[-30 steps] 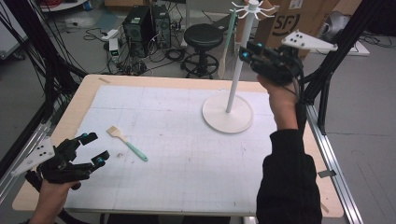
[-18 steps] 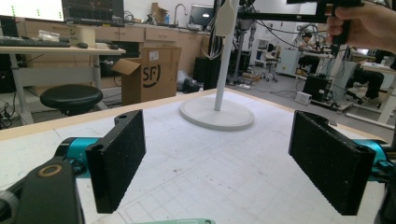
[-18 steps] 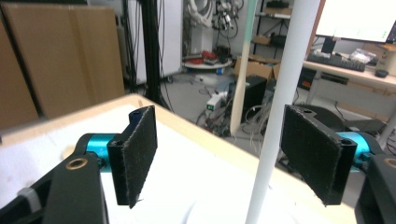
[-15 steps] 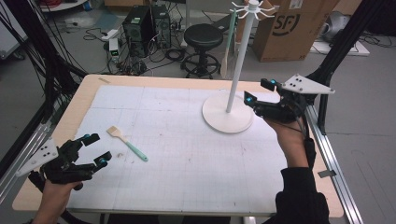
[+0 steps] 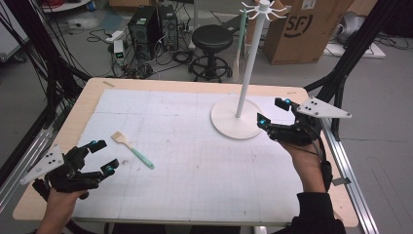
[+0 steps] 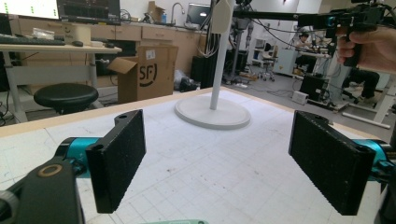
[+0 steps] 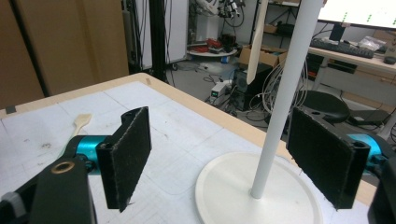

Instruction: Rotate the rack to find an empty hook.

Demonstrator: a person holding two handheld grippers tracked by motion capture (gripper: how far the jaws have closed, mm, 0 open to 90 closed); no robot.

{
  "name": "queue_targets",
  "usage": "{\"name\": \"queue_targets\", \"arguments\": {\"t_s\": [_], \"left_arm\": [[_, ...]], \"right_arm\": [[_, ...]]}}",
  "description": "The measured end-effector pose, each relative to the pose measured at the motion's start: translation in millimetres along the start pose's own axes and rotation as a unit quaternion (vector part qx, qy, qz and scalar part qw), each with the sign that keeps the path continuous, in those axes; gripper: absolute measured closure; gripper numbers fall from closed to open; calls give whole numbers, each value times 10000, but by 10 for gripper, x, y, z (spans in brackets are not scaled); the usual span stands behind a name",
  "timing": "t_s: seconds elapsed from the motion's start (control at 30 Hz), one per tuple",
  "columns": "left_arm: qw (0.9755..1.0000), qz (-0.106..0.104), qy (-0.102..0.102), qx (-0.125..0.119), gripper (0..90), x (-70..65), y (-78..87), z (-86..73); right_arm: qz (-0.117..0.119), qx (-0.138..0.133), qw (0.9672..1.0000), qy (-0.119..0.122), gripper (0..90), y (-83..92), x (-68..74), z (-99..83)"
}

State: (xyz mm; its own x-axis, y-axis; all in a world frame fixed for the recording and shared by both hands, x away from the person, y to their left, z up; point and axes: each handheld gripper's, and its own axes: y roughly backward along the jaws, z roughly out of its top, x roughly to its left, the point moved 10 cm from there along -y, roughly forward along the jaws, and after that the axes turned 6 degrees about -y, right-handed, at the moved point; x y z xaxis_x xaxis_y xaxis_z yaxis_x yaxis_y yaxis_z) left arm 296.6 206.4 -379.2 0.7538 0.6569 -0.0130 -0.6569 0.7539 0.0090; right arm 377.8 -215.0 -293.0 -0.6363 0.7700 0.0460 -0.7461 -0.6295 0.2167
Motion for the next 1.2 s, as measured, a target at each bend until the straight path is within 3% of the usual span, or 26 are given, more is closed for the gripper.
{"name": "queue_targets", "arguments": {"t_s": [0.4, 1.2], "left_arm": [[10000, -9, 32, 8, 193, -5, -13, -23], [10000, -19, 69, 29, 194, -17, -39, -64]], "right_arm": [[101, 78, 9999, -62, 208, -10, 26, -89], [137, 99, 9998, -62, 207, -41, 39, -83]]}}
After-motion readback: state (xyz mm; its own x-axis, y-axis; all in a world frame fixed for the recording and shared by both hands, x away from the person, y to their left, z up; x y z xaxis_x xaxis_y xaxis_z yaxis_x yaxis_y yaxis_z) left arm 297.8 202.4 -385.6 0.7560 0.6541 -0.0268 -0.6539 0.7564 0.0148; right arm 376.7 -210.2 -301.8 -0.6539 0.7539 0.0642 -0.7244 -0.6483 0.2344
